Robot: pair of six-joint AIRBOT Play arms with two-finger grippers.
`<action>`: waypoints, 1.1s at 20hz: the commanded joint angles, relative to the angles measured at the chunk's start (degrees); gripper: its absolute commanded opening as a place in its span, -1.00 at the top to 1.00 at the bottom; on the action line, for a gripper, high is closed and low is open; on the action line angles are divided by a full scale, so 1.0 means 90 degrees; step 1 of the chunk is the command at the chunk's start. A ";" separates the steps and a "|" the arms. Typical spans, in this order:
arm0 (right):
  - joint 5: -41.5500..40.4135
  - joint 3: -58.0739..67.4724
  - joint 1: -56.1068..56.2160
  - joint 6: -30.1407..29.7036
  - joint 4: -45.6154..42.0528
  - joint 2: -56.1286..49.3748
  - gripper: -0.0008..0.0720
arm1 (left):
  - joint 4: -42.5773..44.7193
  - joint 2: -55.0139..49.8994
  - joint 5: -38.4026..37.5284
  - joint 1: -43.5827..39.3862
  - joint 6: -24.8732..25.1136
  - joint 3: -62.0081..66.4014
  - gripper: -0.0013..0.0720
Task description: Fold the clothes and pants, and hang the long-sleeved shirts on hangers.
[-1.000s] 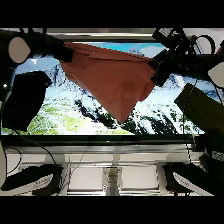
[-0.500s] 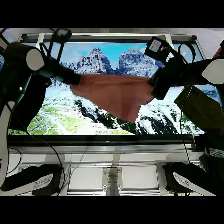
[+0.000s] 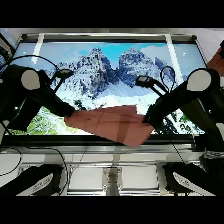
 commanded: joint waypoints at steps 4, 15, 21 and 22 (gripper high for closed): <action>-0.0629 -0.0816 0.0007 0.0301 0.0731 0.0029 0.96 | -0.0032 0.0085 -0.0209 0.0012 -0.0010 -0.0741 0.90; -0.4923 -0.1729 0.0007 0.0311 0.0398 -0.0772 0.96 | 0.0542 -0.0238 0.3541 0.0012 -0.1365 -0.2025 0.89; -0.4930 -0.1729 0.0007 0.0311 0.0435 -0.1579 0.69 | 0.0527 -0.1005 0.3555 0.0010 -0.1362 -0.2025 0.56; -0.4957 -0.1729 0.0005 0.0313 0.0381 -0.1600 0.41 | 0.0512 -0.1105 0.3599 0.0012 -0.1362 -0.2025 0.09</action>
